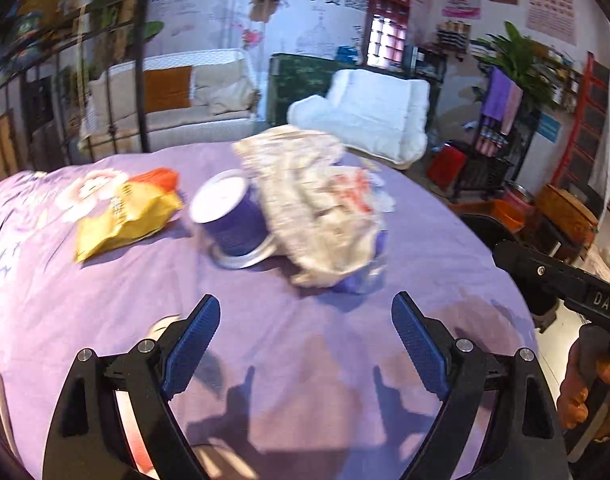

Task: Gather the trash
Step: 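Return both tools to the table and grasp the white-red plastic bag with the right tool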

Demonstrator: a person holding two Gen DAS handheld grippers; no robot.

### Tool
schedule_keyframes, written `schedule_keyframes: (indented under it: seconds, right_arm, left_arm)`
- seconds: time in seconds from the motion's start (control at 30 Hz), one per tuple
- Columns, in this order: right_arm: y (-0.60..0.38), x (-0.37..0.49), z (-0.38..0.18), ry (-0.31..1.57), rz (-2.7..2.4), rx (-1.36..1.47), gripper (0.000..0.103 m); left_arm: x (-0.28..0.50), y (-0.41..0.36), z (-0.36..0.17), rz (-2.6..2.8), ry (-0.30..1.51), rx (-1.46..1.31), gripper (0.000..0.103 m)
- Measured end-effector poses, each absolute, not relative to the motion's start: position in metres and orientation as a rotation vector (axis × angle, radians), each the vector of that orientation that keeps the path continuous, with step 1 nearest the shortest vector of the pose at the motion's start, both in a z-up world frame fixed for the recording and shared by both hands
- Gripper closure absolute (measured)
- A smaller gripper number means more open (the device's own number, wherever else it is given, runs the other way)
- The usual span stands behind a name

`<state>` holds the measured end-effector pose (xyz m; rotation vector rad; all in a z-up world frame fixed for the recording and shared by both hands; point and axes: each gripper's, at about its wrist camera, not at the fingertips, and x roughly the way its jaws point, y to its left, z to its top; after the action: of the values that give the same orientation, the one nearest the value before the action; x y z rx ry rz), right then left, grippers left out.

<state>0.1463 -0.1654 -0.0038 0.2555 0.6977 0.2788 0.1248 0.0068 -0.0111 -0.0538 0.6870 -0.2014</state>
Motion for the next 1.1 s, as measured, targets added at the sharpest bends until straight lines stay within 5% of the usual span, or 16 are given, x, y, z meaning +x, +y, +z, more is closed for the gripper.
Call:
schedule_keyframes:
  seconds: [0.5, 0.6, 0.77, 1.1]
  right_arm:
    - [-0.079, 0.224, -0.038, 0.855, 0.345, 0.314, 0.039]
    - [-0.074, 0.232, -0.042, 0.863, 0.325, 0.319, 0.049]
    - [-0.075, 0.233, -0.048, 0.871, 0.334, 0.318, 0.079]
    - [-0.093, 0.198, -0.014, 0.722, 0.385, 0.323, 0.086]
  left_arm:
    - [0.121, 0.09, -0.045, -0.139, 0.717, -0.124, 0.016]
    - [0.122, 0.094, -0.046, -0.147, 0.719, -0.126, 0.016]
    - [0.125, 0.095, -0.051, -0.161, 0.732, -0.136, 0.016]
    - [0.137, 0.09, -0.049, -0.191, 0.735, -0.141, 0.016]
